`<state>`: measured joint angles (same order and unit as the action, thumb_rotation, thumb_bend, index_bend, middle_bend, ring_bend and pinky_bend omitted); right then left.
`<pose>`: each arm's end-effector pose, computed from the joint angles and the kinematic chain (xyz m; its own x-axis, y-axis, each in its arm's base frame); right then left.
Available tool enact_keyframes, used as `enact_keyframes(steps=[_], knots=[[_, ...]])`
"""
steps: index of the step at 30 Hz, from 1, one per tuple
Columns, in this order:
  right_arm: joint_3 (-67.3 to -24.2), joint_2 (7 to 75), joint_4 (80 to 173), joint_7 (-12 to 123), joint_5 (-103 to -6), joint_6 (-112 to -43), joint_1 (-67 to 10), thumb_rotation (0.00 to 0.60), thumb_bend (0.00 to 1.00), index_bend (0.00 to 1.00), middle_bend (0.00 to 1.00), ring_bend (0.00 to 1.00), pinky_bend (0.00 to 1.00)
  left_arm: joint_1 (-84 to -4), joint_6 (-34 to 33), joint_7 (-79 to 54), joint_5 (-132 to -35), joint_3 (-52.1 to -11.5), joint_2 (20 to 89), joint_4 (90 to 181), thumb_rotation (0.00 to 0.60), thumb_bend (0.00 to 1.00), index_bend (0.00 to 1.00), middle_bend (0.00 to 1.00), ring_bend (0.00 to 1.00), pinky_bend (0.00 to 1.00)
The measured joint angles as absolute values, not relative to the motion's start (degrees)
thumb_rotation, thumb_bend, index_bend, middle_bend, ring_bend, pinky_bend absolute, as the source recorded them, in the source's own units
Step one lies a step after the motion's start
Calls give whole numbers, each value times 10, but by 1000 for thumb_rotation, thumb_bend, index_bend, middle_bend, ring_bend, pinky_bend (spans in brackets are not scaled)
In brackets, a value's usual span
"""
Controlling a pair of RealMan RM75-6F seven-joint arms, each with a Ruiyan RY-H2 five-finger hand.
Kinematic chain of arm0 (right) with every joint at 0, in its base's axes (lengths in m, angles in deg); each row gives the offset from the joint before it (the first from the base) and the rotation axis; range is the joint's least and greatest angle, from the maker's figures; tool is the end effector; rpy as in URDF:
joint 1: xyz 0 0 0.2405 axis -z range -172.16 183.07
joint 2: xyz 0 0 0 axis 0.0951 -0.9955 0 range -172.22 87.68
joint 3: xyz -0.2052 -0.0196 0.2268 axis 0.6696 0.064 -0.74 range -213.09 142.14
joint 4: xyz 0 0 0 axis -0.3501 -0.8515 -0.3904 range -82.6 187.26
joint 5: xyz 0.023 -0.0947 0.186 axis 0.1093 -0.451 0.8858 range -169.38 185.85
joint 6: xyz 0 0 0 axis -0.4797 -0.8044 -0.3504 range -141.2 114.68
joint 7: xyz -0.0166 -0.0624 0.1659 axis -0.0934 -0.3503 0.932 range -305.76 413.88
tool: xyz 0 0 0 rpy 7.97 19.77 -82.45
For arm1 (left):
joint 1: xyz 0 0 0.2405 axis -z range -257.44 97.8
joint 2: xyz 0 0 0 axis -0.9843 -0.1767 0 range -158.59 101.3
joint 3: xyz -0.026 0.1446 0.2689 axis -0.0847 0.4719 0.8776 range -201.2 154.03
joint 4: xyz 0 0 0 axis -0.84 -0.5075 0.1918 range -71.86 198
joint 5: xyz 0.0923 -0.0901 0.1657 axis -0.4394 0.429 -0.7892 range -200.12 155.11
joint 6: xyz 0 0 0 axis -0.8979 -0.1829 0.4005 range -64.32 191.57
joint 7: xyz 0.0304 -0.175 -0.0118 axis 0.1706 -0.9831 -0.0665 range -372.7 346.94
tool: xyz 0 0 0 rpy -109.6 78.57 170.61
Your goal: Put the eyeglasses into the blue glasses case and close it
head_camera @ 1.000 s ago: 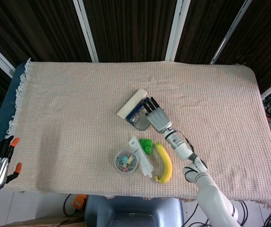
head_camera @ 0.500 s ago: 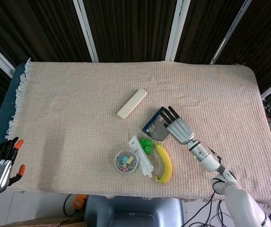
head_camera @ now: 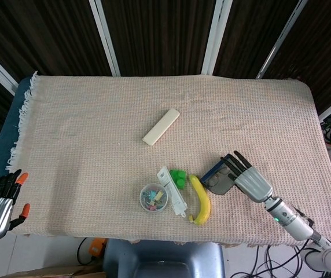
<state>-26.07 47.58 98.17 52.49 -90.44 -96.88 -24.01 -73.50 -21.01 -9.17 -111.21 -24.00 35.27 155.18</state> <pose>-0.3199 -0.3444 0.0322 0.7376 0.1688 0.6538 -0.4674 -0.5712 0.6747 -0.3485 0.2185 0.1709 0.4679 0.0362 0.8830 0.8821 -0.0811 -0.4641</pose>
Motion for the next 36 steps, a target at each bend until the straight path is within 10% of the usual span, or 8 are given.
enact_keyframes(steps=[29,36], knots=[[-351,493,1058,510,-829,-768,-320,600,703,749,184,0,54,-730,-189,-77,-1087,-246,351,1559,600,415,0,0,0,111],[-358,503,1045,504,-821,-744,-329,600,703,462,161,0,2,-729,-187,-75,-1087,-246,351,1561,600,416,0,0,0,112]])
